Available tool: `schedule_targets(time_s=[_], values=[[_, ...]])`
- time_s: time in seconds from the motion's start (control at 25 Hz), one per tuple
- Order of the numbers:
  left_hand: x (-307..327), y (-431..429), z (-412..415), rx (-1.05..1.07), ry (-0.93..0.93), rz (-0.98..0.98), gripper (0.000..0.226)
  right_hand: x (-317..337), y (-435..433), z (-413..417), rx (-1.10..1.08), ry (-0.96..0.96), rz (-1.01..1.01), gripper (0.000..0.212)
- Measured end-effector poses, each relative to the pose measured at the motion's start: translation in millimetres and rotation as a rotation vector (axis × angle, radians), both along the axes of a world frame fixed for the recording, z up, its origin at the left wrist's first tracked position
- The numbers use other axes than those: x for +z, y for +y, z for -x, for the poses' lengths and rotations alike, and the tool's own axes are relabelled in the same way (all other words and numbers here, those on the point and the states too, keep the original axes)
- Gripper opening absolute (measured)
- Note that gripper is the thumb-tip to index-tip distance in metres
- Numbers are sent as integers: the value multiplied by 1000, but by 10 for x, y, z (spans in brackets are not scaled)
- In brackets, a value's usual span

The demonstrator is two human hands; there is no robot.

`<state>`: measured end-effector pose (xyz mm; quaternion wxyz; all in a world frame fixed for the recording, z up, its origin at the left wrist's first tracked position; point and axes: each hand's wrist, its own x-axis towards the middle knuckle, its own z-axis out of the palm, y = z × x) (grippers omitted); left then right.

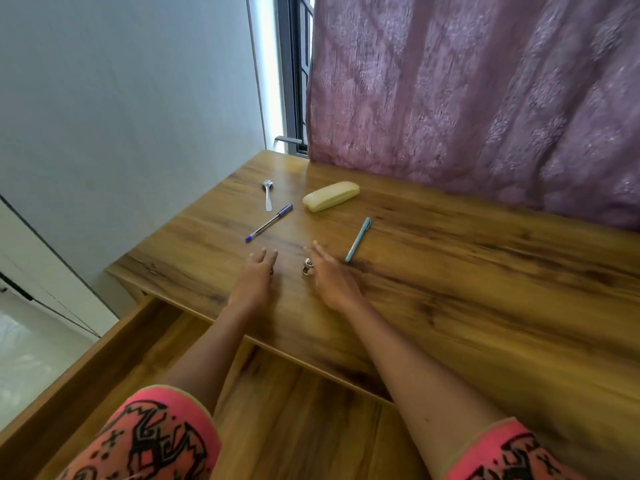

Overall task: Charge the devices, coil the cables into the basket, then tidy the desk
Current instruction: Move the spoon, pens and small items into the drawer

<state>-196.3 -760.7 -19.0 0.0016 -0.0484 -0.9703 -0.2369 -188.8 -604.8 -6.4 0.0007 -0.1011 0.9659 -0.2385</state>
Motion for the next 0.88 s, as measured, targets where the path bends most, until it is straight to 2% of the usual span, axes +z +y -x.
schedule_targets(time_s=[0.08,0.2,0.36,0.52,0.64,0.76,0.88], values=[[-66,-5,79,-24,18,0,46,-29,-5,64,26,2,-87,58],[-148,-24,130,12,86,-14,36,-95,-13,123,40,47,-134,54],[-179,-83,137,-27,129,-40,31,-143,-19,161,-37,44,-60,42],[-93,-70,-150,-94,126,-126,36,-103,-71,-137,-229,56,89,31],[34,-11,-768,-190,168,-252,44,-25,-87,-783,-392,120,230,39],[33,25,-1490,-250,259,-420,37,-65,-88,-1677,-565,261,336,37],[-186,75,-2031,-293,160,-511,34,-313,-54,-2461,-789,290,369,35]])
